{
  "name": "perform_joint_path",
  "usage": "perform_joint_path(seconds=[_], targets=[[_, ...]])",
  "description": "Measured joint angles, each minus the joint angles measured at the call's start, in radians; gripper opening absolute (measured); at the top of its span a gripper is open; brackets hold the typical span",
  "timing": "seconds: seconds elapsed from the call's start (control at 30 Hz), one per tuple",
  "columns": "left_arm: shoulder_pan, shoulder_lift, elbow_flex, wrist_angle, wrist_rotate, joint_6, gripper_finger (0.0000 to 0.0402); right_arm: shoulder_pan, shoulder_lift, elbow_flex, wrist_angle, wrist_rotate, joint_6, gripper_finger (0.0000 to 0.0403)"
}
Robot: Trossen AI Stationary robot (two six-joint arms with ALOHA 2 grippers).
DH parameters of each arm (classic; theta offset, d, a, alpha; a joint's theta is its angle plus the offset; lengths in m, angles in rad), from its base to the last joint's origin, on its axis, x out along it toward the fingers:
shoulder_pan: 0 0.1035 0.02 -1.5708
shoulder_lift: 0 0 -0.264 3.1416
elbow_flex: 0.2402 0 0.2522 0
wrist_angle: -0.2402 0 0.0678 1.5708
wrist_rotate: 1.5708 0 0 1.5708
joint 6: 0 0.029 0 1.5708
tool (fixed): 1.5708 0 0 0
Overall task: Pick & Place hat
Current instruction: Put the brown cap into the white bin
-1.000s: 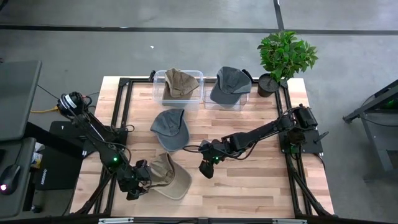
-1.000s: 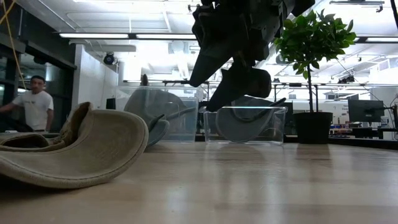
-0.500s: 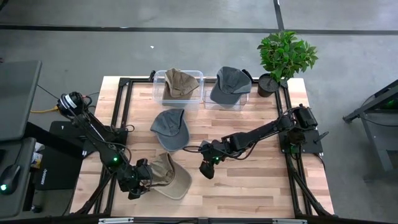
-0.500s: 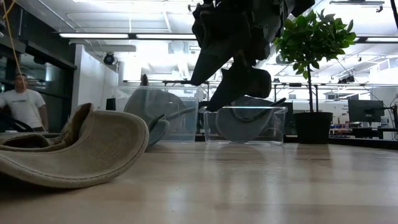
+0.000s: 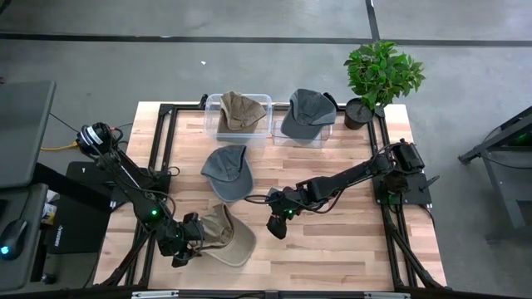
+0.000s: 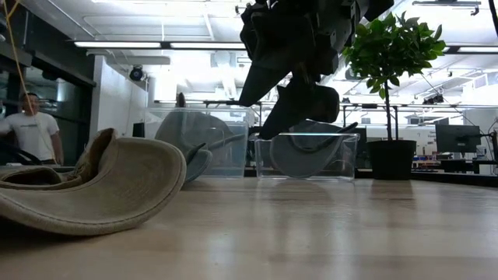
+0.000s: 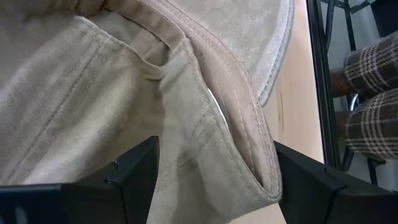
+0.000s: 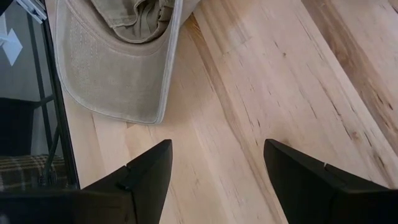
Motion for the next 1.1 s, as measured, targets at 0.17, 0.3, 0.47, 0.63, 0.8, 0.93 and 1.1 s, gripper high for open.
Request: perform_joint_path(seconds=[0.17, 0.3, 0.47, 0.63, 0.8, 0.93, 1.1], targets=[[0.0, 0.0, 0.0, -0.002, -0.009, 0.002, 0.0219, 0.0, 0.0, 0.0, 0.0, 0.0, 0.0, 0.0248], [0.0, 0.0, 0.0, -0.002, 0.018, 0.002, 0.0158, 0.0, 0.0, 0.0, 0.0, -0.008, 0.0, 0.0248], [0.0, 0.0, 0.0, -0.003, 0.056, 0.002, 0.0079, 0.0, 0.0, 0.0, 0.0, -0.017, 0.0, 0.0248], [0.0, -0.001, 0.0, -0.002, 0.064, 0.0, 0.0008, 0.0, 0.0, 0.0, 0.0, -0.019, -0.001, 0.0248], [0.0, -0.001, 0.0, -0.002, 0.048, -0.031, 0.0002, 0.0, 0.0, 0.0, 0.0, -0.072, -0.008, 0.0248], [0.0, -0.001, 0.016, -0.031, 0.025, -0.073, 0.0001, 0.0, 0.0, 0.0, 0.0, -0.107, -0.008, 0.0248], [0.0, -0.001, 0.096, -0.14, -0.039, -0.071, 0.0001, -0.004, 0.0, 0.0, 0.0, -0.113, 0.016, 0.0248]])
